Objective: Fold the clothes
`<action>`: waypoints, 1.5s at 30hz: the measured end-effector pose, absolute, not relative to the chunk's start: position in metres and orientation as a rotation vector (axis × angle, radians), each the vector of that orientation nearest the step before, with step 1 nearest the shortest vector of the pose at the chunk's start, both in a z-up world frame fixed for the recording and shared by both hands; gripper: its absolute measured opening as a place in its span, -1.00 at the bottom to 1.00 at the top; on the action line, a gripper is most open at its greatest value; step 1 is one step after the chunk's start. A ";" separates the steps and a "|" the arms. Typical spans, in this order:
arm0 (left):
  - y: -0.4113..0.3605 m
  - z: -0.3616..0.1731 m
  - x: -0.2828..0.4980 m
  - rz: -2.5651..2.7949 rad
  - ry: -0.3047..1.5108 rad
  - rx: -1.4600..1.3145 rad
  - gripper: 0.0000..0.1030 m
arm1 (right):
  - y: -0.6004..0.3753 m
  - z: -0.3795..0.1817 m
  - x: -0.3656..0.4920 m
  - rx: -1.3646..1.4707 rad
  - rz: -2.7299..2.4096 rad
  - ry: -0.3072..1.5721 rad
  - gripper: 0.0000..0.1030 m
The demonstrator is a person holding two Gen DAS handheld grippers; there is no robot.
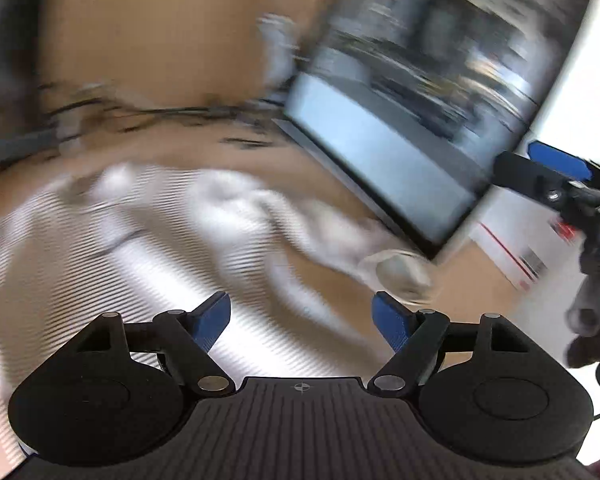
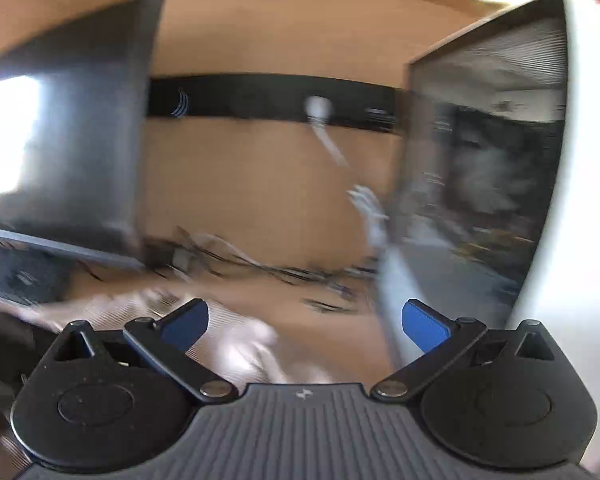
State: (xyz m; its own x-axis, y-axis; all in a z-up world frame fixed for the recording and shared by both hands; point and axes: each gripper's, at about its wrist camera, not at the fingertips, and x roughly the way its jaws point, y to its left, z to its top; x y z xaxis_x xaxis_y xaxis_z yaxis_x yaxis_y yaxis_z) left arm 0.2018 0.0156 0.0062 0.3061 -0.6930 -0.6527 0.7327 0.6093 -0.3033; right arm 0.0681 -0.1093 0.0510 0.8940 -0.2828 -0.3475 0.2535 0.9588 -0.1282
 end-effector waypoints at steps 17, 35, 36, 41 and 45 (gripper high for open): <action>-0.125 -0.041 0.190 -0.934 0.616 0.430 -0.90 | -0.156 -0.001 -0.003 0.146 -0.484 0.540 1.00; 0.155 0.034 0.260 -0.235 0.570 0.112 -0.76 | -0.122 -0.011 0.155 0.145 0.000 0.571 1.00; 0.161 0.026 0.261 -0.223 0.601 0.087 -0.69 | -0.120 -0.013 0.164 0.156 0.021 0.586 1.00; 0.201 0.004 0.260 -0.169 0.703 -0.083 0.06 | -0.113 -0.021 0.205 0.216 0.097 0.634 1.00; 0.220 -0.002 0.256 -0.170 0.726 -0.179 0.30 | -0.101 -0.030 0.237 0.234 0.172 0.663 1.00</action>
State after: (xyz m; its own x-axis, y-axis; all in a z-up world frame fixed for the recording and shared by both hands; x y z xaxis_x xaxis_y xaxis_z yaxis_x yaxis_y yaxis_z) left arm 0.2561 0.2201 -0.0015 0.7351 -0.2154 -0.6428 0.0919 0.9711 -0.2203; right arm 0.2369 -0.1011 -0.0304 0.7756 0.2318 -0.5871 -0.0834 0.9596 0.2686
